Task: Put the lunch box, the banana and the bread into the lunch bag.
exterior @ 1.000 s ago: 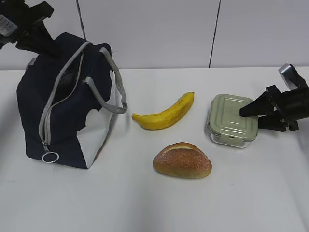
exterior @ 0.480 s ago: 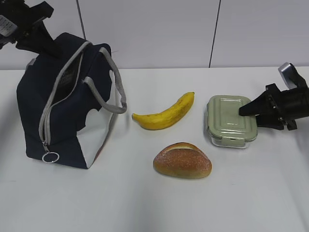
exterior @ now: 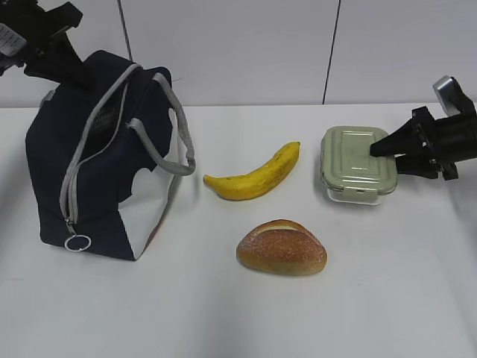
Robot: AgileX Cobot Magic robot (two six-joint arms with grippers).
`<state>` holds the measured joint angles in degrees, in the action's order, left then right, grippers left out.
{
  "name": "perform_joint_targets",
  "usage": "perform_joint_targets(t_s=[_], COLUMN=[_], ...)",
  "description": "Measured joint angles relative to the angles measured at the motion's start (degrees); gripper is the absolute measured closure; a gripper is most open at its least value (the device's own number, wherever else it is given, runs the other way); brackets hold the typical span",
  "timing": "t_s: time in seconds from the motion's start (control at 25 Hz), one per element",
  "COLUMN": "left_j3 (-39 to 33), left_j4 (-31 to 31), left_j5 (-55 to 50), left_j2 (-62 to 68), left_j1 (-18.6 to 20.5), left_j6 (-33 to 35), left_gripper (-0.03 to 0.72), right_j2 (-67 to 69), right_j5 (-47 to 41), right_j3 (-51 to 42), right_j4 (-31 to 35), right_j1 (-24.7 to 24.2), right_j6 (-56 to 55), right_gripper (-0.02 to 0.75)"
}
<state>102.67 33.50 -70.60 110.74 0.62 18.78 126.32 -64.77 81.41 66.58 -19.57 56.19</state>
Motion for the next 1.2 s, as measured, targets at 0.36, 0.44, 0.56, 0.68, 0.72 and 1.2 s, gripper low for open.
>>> perform_joint_targets(t_s=[0.36, 0.44, 0.56, 0.68, 0.72, 1.2], left_j3=[0.0, 0.0, 0.0, 0.0, 0.0, 0.0], left_j4=[0.1, 0.1, 0.1, 0.1, 0.1, 3.1], left_j5=[0.0, 0.0, 0.0, 0.0, 0.0, 0.0], left_j2=[0.0, 0.0, 0.0, 0.0, 0.0, 0.0], left_j1=[0.0, 0.0, 0.0, 0.0, 0.0, 0.0], left_j6=[-2.3, -2.8, -4.0, -5.5, -6.0, -7.6], left_gripper=[0.69, 0.69, 0.69, 0.69, 0.69, 0.691], right_j2=[-3.4, -4.7, -6.1, -6.7, -6.9, -7.1], right_j5=[-0.6, -1.2, -2.0, -2.7, -2.8, -5.1], right_j3=[6.9, 9.3, 14.0, 19.9, 21.5, 33.0], right_j4=[-1.0, -1.1, -1.3, -1.5, -1.5, -1.7], right_j1=[6.1, 8.2, 11.7, 15.1, 16.1, 29.8], right_j6=[-11.0, -14.4, -20.2, -26.0, -27.8, -38.2], right_gripper=[0.357, 0.357, 0.357, 0.357, 0.357, 0.358])
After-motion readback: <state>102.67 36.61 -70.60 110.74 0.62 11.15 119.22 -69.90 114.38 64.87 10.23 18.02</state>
